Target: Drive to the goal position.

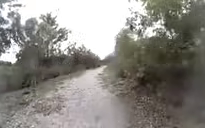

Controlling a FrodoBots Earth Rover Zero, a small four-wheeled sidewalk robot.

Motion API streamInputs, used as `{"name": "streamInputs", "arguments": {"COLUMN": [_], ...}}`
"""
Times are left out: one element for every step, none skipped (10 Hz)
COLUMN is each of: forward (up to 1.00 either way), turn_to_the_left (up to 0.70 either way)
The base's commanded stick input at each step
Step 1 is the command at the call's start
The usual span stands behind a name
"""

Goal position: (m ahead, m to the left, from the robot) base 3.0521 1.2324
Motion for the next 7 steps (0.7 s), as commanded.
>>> {"name": "streamInputs", "arguments": {"forward": [0.7,0.7,0.7,0.7,0.7,0.7,0.7], "turn_to_the_left": [0.02,0.09,0.15,0.22,0.29,0.35,0.27]}}
